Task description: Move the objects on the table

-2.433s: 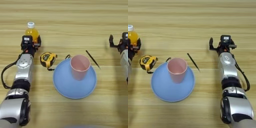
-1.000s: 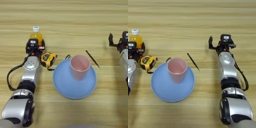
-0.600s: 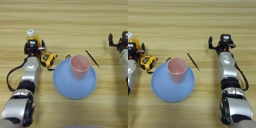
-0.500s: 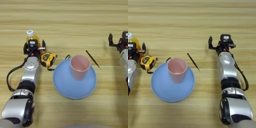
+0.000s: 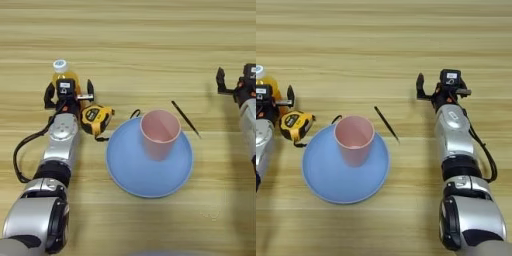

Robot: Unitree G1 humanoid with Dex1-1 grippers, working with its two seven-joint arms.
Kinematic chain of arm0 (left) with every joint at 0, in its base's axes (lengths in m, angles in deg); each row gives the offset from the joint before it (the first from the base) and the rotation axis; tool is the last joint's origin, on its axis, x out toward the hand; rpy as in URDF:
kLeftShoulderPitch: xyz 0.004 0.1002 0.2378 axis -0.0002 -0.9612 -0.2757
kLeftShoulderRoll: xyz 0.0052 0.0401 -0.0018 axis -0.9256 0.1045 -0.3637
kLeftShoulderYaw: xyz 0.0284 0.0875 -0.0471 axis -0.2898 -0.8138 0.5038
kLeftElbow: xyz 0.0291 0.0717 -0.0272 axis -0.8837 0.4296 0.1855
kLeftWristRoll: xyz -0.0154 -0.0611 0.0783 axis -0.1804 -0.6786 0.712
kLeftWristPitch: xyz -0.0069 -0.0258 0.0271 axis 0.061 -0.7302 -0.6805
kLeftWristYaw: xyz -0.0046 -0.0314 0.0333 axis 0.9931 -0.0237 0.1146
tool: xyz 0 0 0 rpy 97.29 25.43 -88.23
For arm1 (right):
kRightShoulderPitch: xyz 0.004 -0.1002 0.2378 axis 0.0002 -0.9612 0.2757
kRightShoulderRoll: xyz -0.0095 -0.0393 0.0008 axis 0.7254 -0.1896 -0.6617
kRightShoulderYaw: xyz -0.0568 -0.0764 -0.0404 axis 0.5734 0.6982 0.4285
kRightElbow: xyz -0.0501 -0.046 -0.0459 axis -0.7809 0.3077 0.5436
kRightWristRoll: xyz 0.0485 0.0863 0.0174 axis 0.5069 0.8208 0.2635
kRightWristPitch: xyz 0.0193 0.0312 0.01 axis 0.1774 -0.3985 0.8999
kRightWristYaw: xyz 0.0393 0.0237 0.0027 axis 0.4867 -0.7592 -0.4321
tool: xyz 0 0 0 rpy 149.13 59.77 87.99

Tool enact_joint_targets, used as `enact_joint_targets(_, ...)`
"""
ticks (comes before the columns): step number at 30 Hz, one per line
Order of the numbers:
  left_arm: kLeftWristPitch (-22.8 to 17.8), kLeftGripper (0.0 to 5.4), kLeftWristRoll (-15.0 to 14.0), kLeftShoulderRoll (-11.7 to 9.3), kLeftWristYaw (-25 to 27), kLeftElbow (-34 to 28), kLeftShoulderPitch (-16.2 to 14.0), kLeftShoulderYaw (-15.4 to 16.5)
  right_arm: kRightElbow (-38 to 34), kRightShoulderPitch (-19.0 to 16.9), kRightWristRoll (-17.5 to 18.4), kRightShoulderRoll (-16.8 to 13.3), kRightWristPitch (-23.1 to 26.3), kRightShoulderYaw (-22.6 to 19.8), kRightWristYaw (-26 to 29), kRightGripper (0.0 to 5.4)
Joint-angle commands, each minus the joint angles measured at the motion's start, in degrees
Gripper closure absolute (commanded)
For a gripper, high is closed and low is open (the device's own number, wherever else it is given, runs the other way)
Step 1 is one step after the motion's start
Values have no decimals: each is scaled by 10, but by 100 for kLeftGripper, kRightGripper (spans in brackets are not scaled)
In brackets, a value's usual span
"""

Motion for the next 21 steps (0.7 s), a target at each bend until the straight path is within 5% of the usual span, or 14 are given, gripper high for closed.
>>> enact_joint_targets(1, -7, 1, 0, -1, -1, 0, 9, 1, -10, -3, 4, 2, 11, 4, 5, 0)
enact_joint_targets(8, -9, 1, 1, 3, -5, -4, 9, -1, -84, -51, 11, 3, 35, 17, 39, 0)
enact_joint_targets(12, -10, 1, 3, 6, -9, -7, 9, -2, -179, -110, 20, -5, 70, 33, 76, 0)
enact_joint_targets(16, -12, 1, 5, 9, -14, -9, 10, -3, -262, -158, 27, -59, 106, 32, 135, 0)
enact_joint_targets(21, -14, 1, 6, 10, -18, -8, 11, -5, -270, -167, 63, -151, 130, 24, 272, 0)
